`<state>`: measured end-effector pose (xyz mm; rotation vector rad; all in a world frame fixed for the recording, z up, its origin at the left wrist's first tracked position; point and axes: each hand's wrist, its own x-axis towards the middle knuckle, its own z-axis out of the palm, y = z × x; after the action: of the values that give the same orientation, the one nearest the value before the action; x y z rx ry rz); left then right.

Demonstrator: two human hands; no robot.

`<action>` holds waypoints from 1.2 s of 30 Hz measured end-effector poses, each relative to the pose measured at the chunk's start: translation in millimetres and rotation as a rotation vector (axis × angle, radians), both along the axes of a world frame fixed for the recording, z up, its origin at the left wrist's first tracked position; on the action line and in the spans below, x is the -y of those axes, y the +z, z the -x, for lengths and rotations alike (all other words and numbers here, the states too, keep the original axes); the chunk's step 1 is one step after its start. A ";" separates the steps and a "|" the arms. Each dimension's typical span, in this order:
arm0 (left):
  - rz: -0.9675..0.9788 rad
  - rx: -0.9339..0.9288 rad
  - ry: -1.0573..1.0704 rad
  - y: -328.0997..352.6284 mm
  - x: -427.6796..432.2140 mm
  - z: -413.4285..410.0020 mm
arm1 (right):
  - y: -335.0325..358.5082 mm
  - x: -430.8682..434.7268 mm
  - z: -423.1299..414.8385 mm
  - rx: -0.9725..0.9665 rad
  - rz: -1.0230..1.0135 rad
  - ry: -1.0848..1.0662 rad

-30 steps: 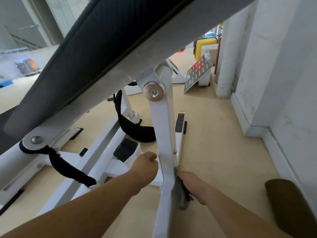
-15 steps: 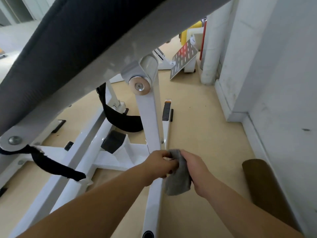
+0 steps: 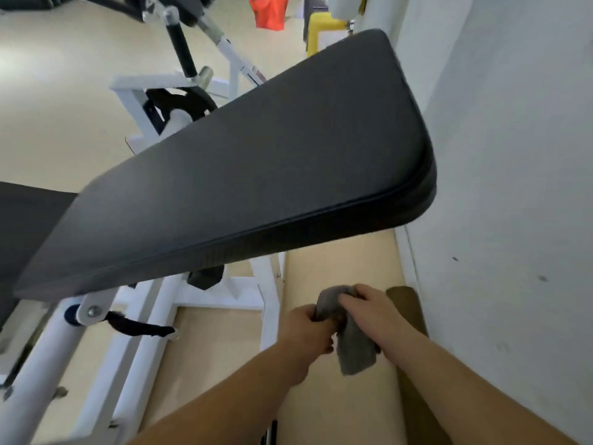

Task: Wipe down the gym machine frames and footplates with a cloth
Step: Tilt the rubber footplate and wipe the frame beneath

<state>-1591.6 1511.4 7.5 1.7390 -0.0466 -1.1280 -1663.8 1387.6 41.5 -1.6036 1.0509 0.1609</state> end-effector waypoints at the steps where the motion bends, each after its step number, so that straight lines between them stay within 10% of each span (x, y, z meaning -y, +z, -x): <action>1: -0.006 -0.013 -0.002 19.4 -4.4 6.7 | 18.9 -1.0 6.0 -0.031 0.004 0.035; 18: -0.014 0.367 0.042 414.4 -169.0 -1.6 | 401.8 -114.5 3.3 0.061 0.089 0.467; 36: -0.014 0.481 0.457 489.7 -478.8 -3.9 | 473.3 -420.5 -85.4 0.195 0.065 0.593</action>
<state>-1587.7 1990.2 497.2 1.8749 0.0619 -0.3705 -1578.4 1808.0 514.8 -1.9118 0.4123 0.3606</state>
